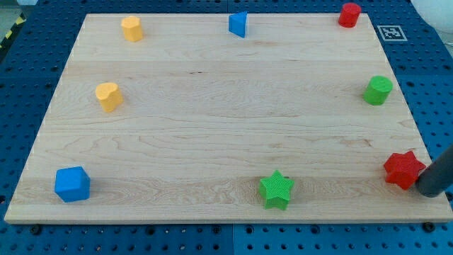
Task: Push the red star to the top right of the green star
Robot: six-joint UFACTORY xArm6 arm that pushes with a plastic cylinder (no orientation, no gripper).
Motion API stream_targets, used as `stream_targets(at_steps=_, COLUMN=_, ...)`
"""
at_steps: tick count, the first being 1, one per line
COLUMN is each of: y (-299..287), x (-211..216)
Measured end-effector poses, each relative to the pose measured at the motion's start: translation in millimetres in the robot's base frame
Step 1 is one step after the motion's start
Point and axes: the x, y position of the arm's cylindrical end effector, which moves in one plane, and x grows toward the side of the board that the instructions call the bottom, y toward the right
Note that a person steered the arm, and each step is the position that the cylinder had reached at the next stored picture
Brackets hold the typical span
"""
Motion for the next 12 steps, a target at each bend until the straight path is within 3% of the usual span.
stream_targets(at_steps=1, y=21, x=-1)
stream_targets(at_steps=3, y=-7, x=-38)
stream_targets(at_steps=5, y=-3, x=-21)
stream_targets(at_steps=6, y=-30, x=-12)
stream_targets(at_steps=9, y=-97, x=-57)
stream_targets(at_steps=10, y=-48, x=-47)
stream_targets(at_steps=12, y=-59, x=-14)
